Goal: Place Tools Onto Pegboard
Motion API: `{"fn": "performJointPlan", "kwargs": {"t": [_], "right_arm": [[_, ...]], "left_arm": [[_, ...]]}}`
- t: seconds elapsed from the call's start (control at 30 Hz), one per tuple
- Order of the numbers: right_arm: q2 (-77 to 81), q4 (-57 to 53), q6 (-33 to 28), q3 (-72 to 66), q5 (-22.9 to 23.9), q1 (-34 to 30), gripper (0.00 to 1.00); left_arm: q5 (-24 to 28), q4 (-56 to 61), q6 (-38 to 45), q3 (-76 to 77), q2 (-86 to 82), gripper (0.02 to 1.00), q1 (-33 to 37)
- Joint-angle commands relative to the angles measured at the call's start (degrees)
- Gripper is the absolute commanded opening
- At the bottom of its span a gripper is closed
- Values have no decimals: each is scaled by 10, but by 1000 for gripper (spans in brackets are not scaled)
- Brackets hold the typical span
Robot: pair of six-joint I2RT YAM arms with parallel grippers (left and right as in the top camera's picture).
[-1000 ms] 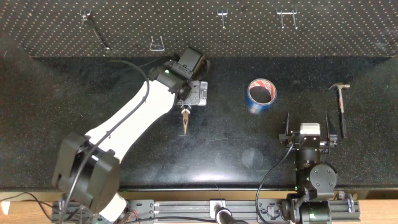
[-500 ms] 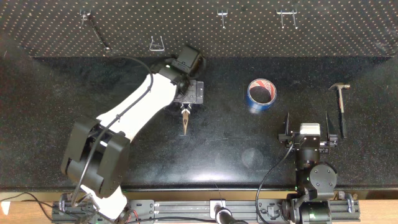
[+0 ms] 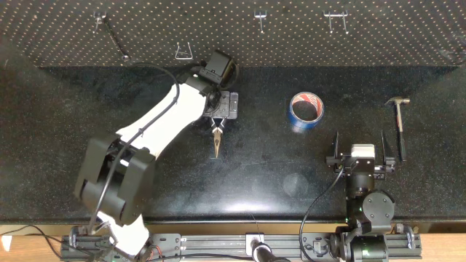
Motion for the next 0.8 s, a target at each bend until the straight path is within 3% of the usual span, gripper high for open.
{"fn": "performJointPlan", "kwargs": {"t": [0.03,0.37,0.8], "right_arm": [[-2,-5,-6,-1,11,-2,976],[-2,-5,-6,-1,11,-2,976],[-2,-5,-6,-1,11,-2,976]], "left_arm": [[2,-2,-3,32,27,996,-9],[-21,-20,-42,51,39,996,-10],[5,-24,-42,51,62,996,-10]]}}
